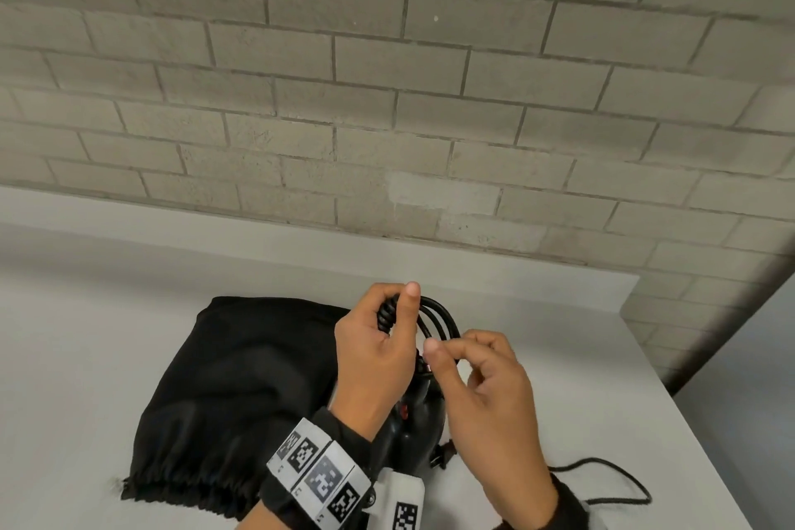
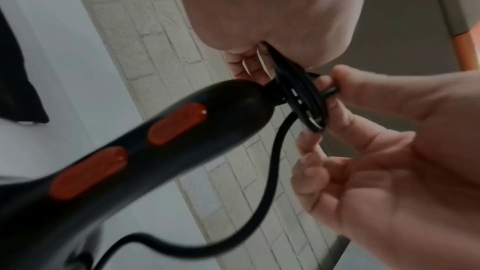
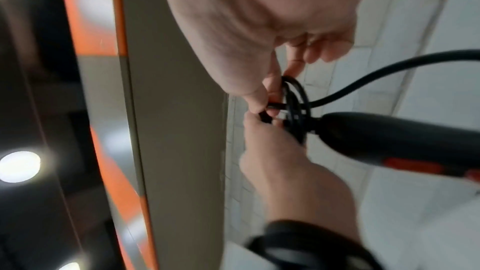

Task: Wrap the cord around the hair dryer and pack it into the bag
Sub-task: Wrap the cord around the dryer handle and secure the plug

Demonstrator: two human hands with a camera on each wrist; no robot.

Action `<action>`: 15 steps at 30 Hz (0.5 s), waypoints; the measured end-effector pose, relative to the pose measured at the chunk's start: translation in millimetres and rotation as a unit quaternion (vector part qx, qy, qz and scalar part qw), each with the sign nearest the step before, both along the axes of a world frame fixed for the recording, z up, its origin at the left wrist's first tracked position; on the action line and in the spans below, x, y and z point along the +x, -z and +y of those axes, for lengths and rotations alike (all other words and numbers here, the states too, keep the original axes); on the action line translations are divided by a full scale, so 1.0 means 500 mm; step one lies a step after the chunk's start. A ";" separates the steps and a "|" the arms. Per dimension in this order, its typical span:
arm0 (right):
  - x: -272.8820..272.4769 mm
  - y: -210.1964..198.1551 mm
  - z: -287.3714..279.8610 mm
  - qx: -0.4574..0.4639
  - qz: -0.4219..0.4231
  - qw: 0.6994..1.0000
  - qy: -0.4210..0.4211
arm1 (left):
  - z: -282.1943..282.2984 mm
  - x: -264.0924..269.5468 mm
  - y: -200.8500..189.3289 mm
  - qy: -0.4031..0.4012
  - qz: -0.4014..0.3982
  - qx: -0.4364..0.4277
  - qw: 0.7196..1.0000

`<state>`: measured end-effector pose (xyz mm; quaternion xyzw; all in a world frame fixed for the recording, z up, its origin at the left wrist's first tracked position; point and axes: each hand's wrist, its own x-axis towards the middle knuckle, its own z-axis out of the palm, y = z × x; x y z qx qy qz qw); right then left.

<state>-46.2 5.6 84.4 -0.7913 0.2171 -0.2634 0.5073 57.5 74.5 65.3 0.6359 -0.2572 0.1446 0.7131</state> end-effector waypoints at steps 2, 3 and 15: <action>-0.009 -0.029 -0.006 0.165 0.008 0.985 -0.042 | 0.001 0.002 0.000 -0.008 -0.031 0.009 0.999; -0.014 -0.042 -0.010 0.248 0.008 0.966 -0.071 | 0.001 0.002 0.000 -0.011 -0.047 0.012 0.999; -0.033 -0.013 -0.036 0.286 -0.074 0.949 -0.109 | -0.002 -0.001 -0.001 0.127 -0.010 -0.034 0.991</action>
